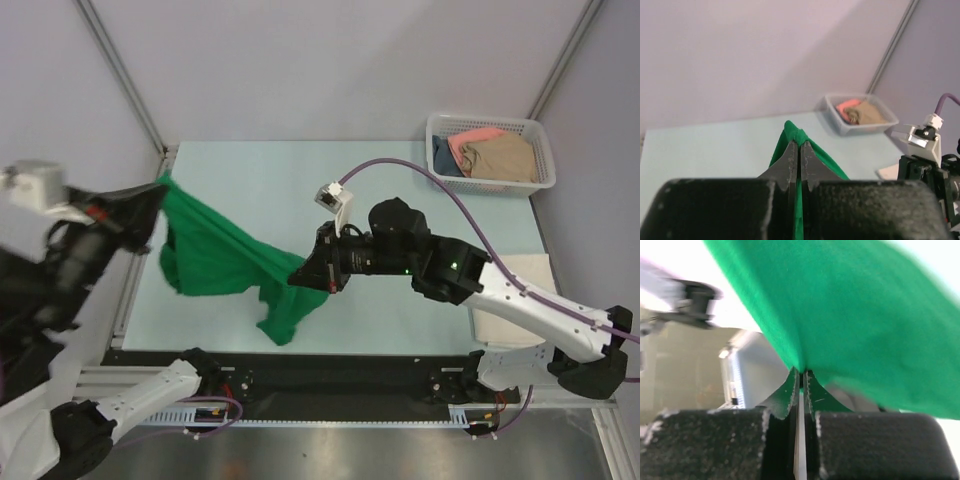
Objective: Fold and stack the t-shirts
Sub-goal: Flatten the tshirt out
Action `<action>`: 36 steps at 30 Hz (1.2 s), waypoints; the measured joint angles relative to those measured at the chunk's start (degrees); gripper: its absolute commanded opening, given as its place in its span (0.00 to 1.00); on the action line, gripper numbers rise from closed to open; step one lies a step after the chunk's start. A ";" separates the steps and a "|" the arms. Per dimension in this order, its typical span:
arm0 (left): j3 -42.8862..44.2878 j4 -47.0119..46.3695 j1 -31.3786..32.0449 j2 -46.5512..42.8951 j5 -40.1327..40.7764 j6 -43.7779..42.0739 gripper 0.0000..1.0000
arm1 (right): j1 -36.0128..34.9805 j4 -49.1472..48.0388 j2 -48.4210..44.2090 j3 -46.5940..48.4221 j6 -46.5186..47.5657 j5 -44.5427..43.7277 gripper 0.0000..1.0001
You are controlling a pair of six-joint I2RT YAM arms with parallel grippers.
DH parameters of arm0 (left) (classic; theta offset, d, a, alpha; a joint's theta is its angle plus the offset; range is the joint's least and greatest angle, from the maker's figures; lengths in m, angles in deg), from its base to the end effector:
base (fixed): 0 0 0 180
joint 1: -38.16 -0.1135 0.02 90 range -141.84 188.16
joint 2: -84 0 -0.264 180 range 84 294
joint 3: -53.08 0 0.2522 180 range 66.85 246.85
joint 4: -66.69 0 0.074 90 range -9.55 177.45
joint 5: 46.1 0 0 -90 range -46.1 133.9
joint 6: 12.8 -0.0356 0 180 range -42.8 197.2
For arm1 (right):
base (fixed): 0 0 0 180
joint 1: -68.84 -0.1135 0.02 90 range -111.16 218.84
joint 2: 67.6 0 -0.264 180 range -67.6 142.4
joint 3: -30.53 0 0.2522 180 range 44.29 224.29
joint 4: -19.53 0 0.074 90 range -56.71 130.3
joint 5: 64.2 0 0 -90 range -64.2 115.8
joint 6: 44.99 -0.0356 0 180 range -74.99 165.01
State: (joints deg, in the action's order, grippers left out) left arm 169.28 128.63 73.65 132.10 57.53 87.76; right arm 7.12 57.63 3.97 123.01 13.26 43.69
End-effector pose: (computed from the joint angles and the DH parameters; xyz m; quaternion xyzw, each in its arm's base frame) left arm 0.0421 -0.0197 0.5557 0.0570 0.6668 -0.2160 0.7110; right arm 0.1207 0.2475 0.4221 -0.2947 0.7442 0.5127 0.3107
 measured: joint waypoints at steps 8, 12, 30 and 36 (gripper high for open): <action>11.89 3.89 0.00 -3.32 -0.72 -1.73 0.00 | -5.07 -2.34 -2.49 6.73 1.84 -4.92 0.00; 8.31 1.90 0.00 -0.17 -1.86 -1.99 0.00 | -2.03 0.07 -2.75 3.43 0.57 -5.03 0.00; -6.64 -30.53 1.66 51.91 1.05 -12.02 0.00 | 51.41 17.75 16.13 -9.27 6.75 10.16 0.00; -0.68 -28.46 2.43 56.30 4.33 -12.22 0.00 | 50.36 18.82 13.94 -9.84 8.87 14.34 0.00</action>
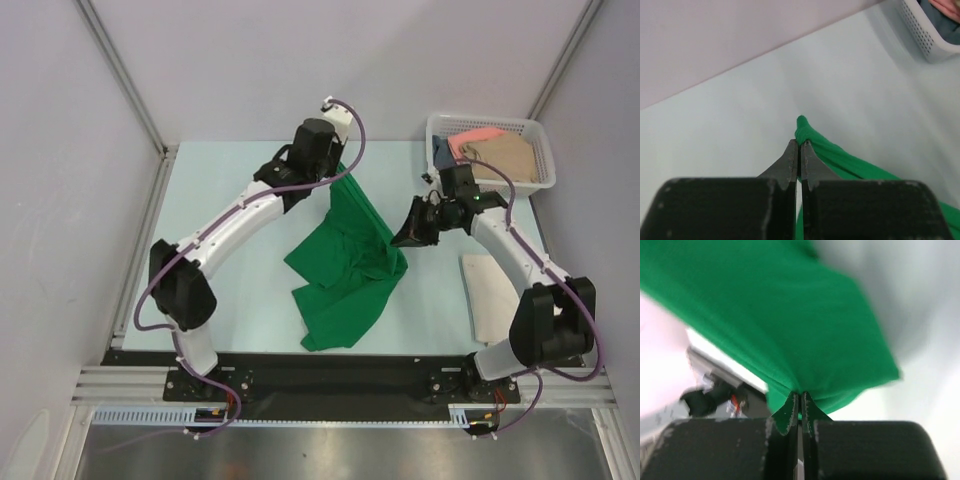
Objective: Fold and stack the t-shirts
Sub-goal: Flatten the tshirt out
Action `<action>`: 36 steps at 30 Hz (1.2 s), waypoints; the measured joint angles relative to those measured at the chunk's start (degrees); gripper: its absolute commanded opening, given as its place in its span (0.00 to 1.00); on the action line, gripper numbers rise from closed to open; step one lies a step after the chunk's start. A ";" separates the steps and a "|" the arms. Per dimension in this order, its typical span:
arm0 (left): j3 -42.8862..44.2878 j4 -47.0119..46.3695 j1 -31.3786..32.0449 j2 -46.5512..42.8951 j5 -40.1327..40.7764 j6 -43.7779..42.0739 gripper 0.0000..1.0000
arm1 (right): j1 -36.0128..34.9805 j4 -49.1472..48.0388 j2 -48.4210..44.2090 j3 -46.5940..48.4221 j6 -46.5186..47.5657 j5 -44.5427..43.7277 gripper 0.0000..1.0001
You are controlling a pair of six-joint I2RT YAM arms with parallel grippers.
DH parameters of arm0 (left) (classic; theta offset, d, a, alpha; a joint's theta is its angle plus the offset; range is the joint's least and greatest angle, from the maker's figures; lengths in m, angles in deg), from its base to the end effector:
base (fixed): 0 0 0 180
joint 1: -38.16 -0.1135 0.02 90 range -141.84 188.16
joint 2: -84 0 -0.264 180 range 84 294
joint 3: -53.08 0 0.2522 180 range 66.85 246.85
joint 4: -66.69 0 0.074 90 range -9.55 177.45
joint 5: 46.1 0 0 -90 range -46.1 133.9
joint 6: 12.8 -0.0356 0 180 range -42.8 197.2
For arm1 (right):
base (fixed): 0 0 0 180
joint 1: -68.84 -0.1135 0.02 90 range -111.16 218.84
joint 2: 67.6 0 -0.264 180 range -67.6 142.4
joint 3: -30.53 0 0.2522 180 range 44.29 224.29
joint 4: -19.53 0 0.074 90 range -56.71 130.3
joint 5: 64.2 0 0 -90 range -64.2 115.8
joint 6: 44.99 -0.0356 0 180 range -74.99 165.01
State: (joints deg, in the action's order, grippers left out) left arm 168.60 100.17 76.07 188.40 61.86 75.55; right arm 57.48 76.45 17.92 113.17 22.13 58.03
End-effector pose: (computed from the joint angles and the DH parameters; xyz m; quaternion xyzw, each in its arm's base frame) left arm 0.3483 -0.2573 0.3768 0.1959 0.8016 -0.0478 0.5628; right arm 0.2939 0.0784 0.2740 0.0211 0.9301 0.3298 0.1603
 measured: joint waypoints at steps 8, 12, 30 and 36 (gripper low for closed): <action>-1.64 1.81 0.22 -24.00 3.26 -12.00 0.00 | -26.84 -20.63 -9.62 1.29 -12.61 4.52 0.00; 0.48 -4.66 0.13 -36.02 6.32 -20.59 0.00 | -35.08 -38.36 -7.87 8.13 -23.10 4.59 0.00; -2.67 -23.12 0.50 -20.04 0.66 -20.63 0.00 | -27.58 -50.05 -20.59 -13.94 -39.17 -3.43 0.51; -2.14 -23.91 4.46 2.78 0.17 -16.55 0.55 | -12.59 -13.88 -26.73 -30.40 -27.63 -1.95 0.67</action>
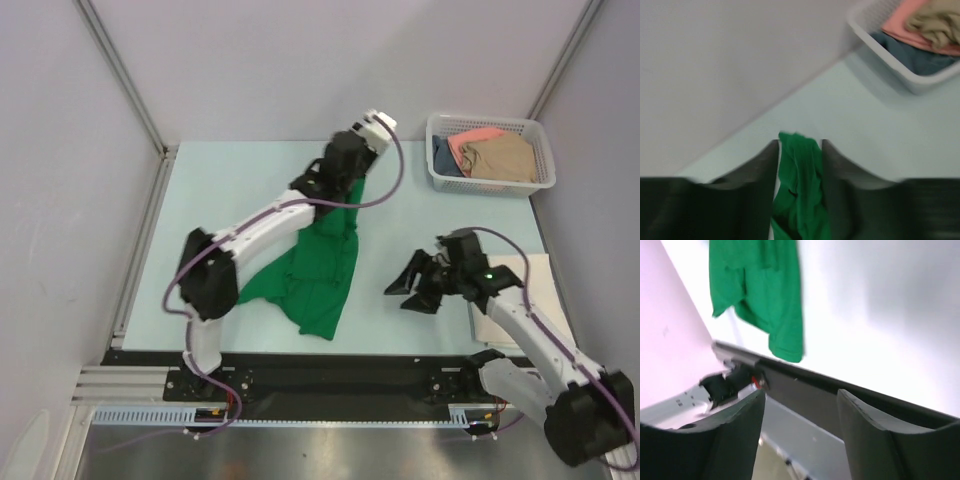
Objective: Fold and stack the t-shirts
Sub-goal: Flatten the tshirt out
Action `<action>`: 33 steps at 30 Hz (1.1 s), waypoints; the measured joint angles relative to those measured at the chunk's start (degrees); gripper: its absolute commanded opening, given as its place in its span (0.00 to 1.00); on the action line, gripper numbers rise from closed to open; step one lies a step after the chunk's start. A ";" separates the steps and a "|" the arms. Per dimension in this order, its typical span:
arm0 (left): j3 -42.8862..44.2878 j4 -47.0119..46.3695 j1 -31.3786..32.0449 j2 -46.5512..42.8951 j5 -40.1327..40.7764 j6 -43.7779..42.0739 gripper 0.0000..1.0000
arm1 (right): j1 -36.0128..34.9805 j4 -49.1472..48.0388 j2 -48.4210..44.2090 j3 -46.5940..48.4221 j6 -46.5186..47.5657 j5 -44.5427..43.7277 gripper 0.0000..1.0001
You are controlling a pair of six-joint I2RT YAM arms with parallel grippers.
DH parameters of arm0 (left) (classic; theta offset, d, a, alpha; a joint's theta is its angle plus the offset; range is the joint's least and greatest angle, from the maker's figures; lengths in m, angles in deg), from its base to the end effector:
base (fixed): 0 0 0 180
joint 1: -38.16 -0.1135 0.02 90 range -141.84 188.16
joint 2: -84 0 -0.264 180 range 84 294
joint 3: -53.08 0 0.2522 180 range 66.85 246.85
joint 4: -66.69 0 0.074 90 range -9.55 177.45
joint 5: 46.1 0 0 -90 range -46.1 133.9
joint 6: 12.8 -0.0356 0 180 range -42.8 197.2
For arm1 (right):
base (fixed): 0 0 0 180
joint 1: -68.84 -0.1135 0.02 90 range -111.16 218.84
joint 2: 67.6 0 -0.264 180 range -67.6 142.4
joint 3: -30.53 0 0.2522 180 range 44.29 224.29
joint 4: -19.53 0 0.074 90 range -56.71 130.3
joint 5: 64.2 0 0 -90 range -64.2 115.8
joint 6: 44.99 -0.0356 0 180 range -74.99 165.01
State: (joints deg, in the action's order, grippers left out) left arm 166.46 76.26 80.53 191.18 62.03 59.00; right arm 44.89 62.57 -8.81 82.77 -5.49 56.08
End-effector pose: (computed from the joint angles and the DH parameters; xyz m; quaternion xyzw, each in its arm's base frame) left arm 0.3446 -0.2994 0.3866 0.2690 0.6750 -0.0297 0.6864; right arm 0.1770 0.0983 0.2308 0.1202 0.9024 0.3969 0.1172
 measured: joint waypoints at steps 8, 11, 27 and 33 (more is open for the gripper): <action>12.98 17.79 5.27 16.85 -0.37 9.90 1.00 | 14.88 19.93 -11.61 4.04 12.11 0.59 0.73; 10.23 21.70 5.18 10.99 1.90 13.51 1.00 | 14.78 20.04 -7.48 6.38 14.23 0.68 0.78; -37.13 32.63 -3.65 -36.76 -5.75 42.91 0.79 | 13.05 1.40 38.66 29.44 15.80 -1.99 0.64; -39.39 31.28 -4.22 -23.47 -15.47 51.74 0.82 | 12.02 -4.17 51.89 35.43 13.73 -1.49 0.53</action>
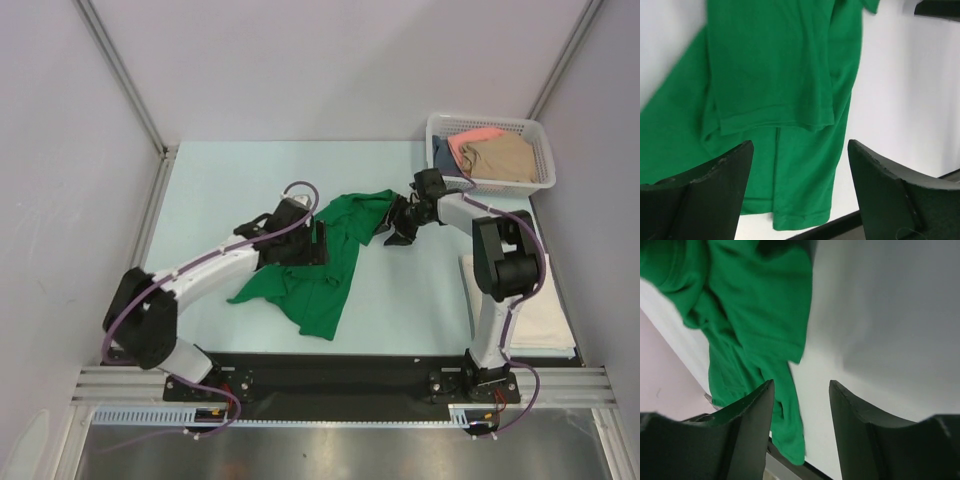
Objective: Fold and stack the t-shirts
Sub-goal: Flatten the tshirt out
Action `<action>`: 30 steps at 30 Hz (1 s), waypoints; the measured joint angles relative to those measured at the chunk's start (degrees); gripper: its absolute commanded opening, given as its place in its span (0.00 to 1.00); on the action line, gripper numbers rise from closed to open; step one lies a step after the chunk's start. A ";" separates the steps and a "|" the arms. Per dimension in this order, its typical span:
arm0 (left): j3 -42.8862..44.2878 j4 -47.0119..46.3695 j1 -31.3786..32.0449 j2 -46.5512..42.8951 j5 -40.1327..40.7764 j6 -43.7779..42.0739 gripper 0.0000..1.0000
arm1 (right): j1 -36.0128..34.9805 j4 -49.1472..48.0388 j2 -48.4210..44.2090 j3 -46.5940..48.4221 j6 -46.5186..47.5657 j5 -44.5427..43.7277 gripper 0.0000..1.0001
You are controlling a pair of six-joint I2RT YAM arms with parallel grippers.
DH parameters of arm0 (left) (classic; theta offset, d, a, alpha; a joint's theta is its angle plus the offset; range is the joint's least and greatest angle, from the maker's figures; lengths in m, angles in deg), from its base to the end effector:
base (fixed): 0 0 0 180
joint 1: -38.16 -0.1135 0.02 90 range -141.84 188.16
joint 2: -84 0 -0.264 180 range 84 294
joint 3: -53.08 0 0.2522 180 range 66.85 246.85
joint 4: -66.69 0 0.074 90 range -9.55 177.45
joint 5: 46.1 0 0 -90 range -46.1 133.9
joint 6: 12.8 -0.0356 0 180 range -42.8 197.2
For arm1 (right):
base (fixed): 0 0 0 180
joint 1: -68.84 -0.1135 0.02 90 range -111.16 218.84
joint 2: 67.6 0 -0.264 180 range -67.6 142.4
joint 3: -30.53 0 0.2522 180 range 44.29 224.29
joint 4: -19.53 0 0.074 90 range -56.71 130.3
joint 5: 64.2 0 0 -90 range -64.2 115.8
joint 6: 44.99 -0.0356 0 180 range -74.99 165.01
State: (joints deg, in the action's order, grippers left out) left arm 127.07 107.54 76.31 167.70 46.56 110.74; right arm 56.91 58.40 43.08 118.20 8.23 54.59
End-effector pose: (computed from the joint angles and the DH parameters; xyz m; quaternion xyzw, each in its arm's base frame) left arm 0.2442 -0.1897 0.2488 0.0300 0.9407 -0.1798 0.2862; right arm 0.3829 0.0984 0.1691 0.1432 0.9306 0.3167 0.1149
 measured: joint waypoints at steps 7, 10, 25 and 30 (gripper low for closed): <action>0.20 -3.21 -2.93 10.27 -7.45 6.29 0.80 | -2.43 -3.41 7.28 2.84 -4.42 1.57 0.45; 1.86 -4.66 -4.11 15.08 -10.47 7.69 0.79 | -3.17 -5.22 8.15 3.45 -6.32 1.86 0.45; 6.12 -6.69 -4.59 23.47 -15.96 10.93 0.37 | -3.52 -6.84 11.54 6.45 -11.56 -0.94 0.00; 11.34 -2.78 -4.70 25.05 -13.64 8.61 0.00 | -3.08 -1.88 10.84 7.98 -6.01 -3.63 0.00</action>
State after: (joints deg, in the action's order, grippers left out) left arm 138.42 104.76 71.61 192.75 32.92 119.35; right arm 53.83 56.52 53.92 126.18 2.22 50.97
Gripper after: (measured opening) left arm 0.021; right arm 0.009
